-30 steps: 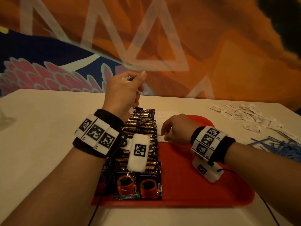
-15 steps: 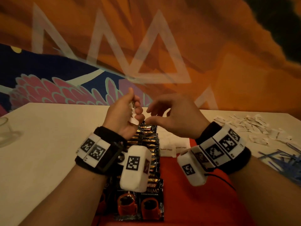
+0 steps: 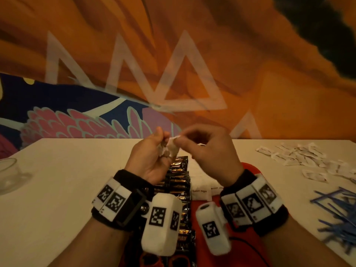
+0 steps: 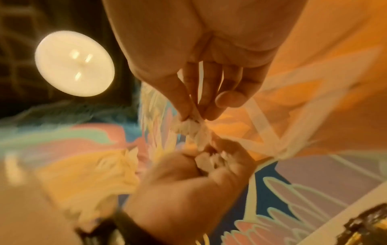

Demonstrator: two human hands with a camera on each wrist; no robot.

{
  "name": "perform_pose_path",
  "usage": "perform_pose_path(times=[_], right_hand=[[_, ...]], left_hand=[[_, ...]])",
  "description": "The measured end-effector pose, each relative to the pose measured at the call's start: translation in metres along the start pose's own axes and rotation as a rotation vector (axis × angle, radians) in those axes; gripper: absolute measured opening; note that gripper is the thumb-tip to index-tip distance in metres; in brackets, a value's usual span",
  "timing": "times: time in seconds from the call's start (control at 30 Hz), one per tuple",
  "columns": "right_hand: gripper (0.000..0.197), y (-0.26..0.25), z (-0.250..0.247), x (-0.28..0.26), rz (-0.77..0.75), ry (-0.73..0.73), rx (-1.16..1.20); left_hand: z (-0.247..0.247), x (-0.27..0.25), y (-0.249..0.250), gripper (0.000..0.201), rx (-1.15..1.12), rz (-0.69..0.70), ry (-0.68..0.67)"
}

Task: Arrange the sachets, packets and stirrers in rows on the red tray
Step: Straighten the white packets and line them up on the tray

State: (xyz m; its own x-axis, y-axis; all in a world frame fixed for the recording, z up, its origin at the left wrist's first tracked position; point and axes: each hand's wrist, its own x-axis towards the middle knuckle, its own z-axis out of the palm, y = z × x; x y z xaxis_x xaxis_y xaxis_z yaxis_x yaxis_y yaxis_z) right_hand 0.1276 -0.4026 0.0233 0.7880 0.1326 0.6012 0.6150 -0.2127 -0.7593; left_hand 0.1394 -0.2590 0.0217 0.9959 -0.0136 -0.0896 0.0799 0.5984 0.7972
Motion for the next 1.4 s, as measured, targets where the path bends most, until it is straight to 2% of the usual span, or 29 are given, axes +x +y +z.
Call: perform_pose_path(times=[0.1, 0.2, 0.27, 0.37, 0.43, 0.53, 0.63, 0.73, 0.8, 0.87, 1.0, 1.1, 1.2, 1.27, 1.4], right_hand=[[0.007, -0.003, -0.010, 0.005, 0.118, 0.048, 0.219], [0.004, -0.003, -0.015, 0.007, 0.192, 0.114, 0.318], [0.005, -0.001, -0.015, 0.007, 0.207, 0.140, 0.296], [0.010, 0.003, -0.013, 0.006, 0.228, 0.144, 0.248], [0.014, 0.004, -0.014, 0.006, 0.251, 0.126, 0.247], [0.022, 0.006, -0.016, 0.008, 0.302, 0.126, 0.303], [0.018, 0.007, -0.017, 0.007, 0.252, 0.104, 0.330], [0.031, 0.007, -0.019, 0.003, 0.210, -0.009, 0.215], [0.020, 0.009, -0.020, 0.002, 0.195, -0.044, 0.159], [0.011, 0.011, -0.021, 0.004, 0.222, -0.026, 0.181], [0.011, 0.013, -0.019, 0.006, 0.292, 0.035, 0.302], [0.013, 0.014, -0.017, 0.004, 0.262, 0.114, 0.312], [0.017, 0.013, -0.016, 0.001, 0.228, 0.030, 0.239], [0.017, 0.013, -0.016, 0.001, 0.221, 0.006, 0.270], [0.017, 0.014, -0.020, 0.003, 0.206, 0.013, 0.258]], left_hand=[[-0.002, -0.001, -0.001, 0.030, 0.213, 0.130, -0.002], [0.003, -0.010, -0.001, 0.051, 0.399, 0.226, -0.132], [0.007, -0.017, -0.002, 0.056, 0.569, 0.331, -0.205], [0.009, -0.018, -0.004, 0.031, 0.814, 0.503, -0.181], [0.006, -0.013, -0.006, 0.015, 0.816, 0.541, -0.113], [0.002, -0.010, -0.006, 0.016, 0.661, 0.476, -0.108], [0.001, -0.010, -0.004, 0.025, 0.558, 0.392, -0.171], [0.000, -0.009, -0.003, 0.014, 0.477, 0.321, -0.187], [-0.002, -0.008, -0.002, 0.010, 0.447, 0.288, -0.190], [-0.003, -0.007, -0.002, 0.020, 0.432, 0.265, -0.208], [-0.001, -0.008, -0.004, 0.029, 0.434, 0.278, -0.230], [0.001, -0.008, -0.005, 0.027, 0.408, 0.295, -0.207], [0.002, -0.009, -0.009, 0.014, 0.397, 0.295, -0.172], [0.003, -0.009, -0.011, 0.002, 0.410, 0.296, -0.157], [0.001, -0.007, -0.007, 0.009, 0.434, 0.326, -0.122]])
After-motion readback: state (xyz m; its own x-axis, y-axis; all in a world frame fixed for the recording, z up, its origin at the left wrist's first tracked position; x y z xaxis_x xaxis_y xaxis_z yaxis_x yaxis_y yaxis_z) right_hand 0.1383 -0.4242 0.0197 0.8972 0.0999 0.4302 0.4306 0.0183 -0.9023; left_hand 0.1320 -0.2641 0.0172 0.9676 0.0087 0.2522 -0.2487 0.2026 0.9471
